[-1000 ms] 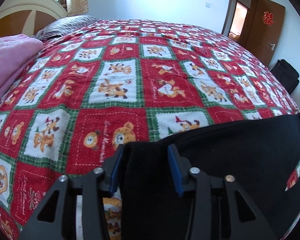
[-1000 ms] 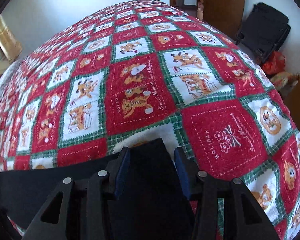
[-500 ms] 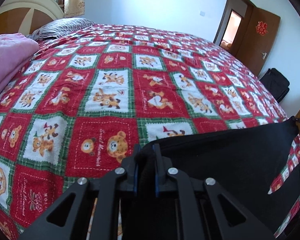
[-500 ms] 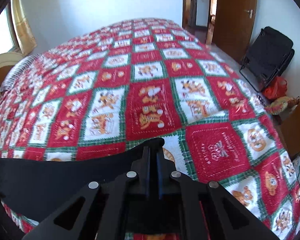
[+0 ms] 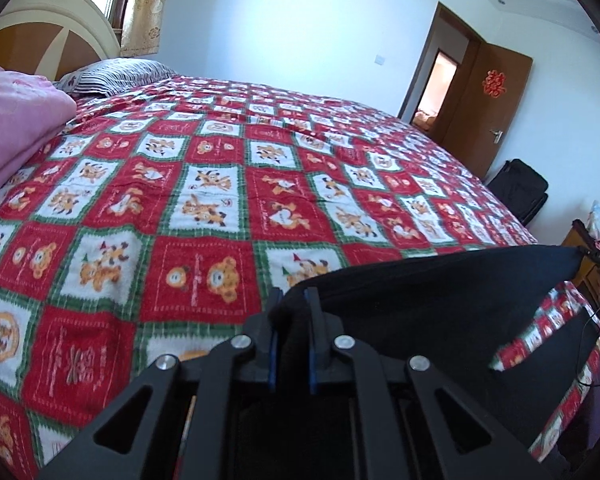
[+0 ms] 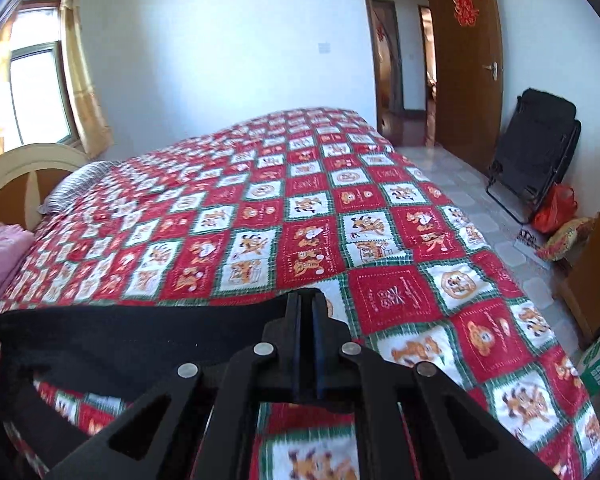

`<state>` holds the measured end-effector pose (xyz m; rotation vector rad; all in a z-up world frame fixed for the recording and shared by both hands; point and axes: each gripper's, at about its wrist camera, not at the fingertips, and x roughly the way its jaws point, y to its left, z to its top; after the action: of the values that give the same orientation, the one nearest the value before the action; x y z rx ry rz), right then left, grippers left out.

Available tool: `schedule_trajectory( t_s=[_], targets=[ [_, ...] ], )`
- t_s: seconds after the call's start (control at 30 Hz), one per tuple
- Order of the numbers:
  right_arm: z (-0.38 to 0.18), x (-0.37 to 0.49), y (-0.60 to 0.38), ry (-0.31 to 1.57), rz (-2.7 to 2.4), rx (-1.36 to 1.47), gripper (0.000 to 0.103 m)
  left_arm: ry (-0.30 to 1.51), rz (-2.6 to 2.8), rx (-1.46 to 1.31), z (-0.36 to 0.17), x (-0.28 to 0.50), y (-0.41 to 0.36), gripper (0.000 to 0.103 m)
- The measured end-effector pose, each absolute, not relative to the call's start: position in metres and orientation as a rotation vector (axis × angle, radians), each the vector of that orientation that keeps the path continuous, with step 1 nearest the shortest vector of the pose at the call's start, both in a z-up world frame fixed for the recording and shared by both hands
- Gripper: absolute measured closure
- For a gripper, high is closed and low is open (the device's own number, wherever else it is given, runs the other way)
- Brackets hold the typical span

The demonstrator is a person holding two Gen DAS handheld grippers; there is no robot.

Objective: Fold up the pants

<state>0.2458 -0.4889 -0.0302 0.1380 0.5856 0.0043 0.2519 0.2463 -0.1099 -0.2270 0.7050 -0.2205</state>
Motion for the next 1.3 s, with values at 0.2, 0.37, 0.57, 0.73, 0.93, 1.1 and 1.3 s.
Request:
schedule_trajectory(
  t_s=[0.2, 0.37, 0.57, 0.73, 0.93, 1.1, 1.3],
  targets=[
    [-0.043, 0.195, -0.498, 0.57, 0.003, 0.185, 0.099, 0.642, -0.283, -0.256, -0.108, 0.208, 0.251, 0.092],
    [-0.057, 0.151, -0.503, 0.571, -0.003, 0.214, 0.099, 0.626, -0.316, -0.269, -0.114, 0.171, 0.252, 0.092],
    [-0.085, 0.109, -0.515, 0.612, -0.042, 0.244, 0.099, 0.647, -0.338, -0.224, -0.138, 0.137, 0.245, 0.092],
    [-0.105, 0.087, -0.517, 0.647, -0.06, 0.256, 0.099, 0.66, -0.316, -0.138, -0.154, 0.123, 0.239, 0.09],
    [-0.108, 0.066, -0.513, 0.675, -0.066, 0.228, 0.098, 0.644, -0.304, -0.105, -0.154, 0.112, 0.239, 0.088],
    [-0.086, 0.046, -0.476, 0.703, -0.094, 0.105, 0.098, 0.639, -0.291, -0.073, -0.155, 0.108, 0.236, 0.085],
    [-0.06, 0.044, -0.361, 0.685, 0.09, -0.125, 0.044, 0.629, -0.246, -0.003, -0.154, 0.106, 0.23, 0.077]
  ],
)
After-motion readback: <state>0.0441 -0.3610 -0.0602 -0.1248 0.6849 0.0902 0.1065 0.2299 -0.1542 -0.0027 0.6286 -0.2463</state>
